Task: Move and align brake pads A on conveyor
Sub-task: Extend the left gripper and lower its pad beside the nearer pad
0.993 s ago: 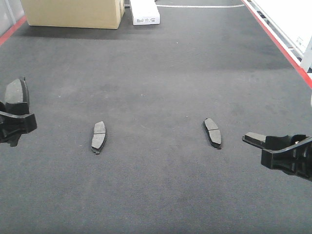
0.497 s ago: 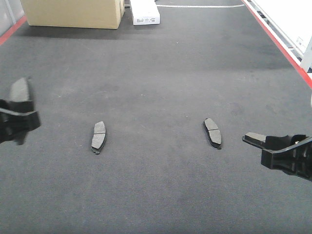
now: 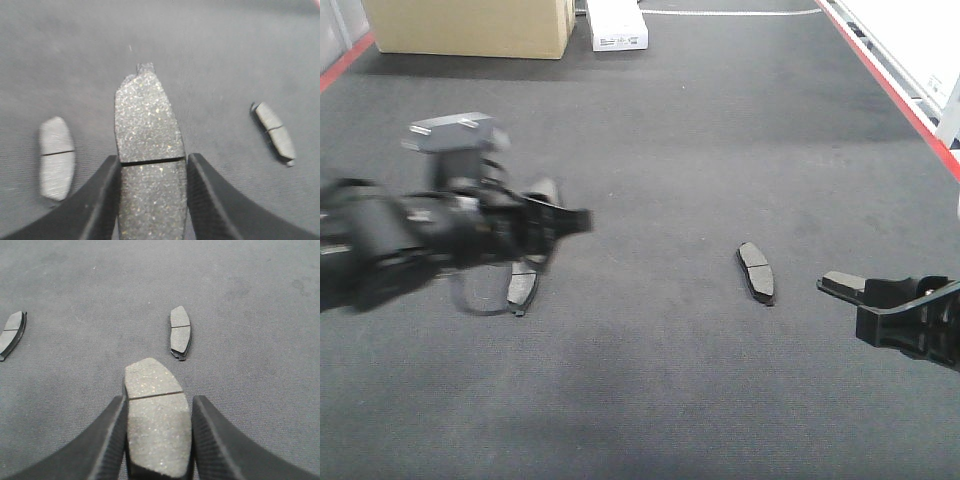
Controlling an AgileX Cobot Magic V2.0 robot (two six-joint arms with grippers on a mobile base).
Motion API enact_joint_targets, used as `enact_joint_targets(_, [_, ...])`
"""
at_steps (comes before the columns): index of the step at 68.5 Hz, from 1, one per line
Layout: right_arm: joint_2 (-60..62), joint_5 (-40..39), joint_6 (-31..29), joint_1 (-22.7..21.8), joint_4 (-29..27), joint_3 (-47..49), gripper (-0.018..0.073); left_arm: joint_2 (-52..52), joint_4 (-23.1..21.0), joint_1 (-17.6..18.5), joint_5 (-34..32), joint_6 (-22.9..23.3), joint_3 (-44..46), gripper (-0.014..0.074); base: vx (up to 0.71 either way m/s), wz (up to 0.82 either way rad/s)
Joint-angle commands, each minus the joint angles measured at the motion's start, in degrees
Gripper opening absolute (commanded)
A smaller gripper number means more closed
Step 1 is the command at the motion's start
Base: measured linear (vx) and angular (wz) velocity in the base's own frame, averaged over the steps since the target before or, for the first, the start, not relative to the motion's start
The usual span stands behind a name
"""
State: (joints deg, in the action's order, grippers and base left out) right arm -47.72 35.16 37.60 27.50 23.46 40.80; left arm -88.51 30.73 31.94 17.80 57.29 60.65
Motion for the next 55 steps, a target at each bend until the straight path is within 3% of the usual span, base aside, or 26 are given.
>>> enact_joint_targets(1, [0.57,-4.22,-0.24,-0.16,1.81,1.68,0.0077,-3.23,0.37,0.64,-4.84,0.29,4.62,0.0170,0.00,0.00])
enact_joint_targets(21, [0.57,-4.22,-0.24,-0.16,1.81,1.68,0.0077,-17.20,-0.10,0.64,-4.30,-0.70,13.65,0.0180,0.00,0.00])
enact_joint_targets(55, [0.57,-4.16,-0.24,-0.16,1.81,1.68,0.0077,-28.17,-3.92,0.64,-1.82,-0.59,20.32,0.0195,0.00,0.00])
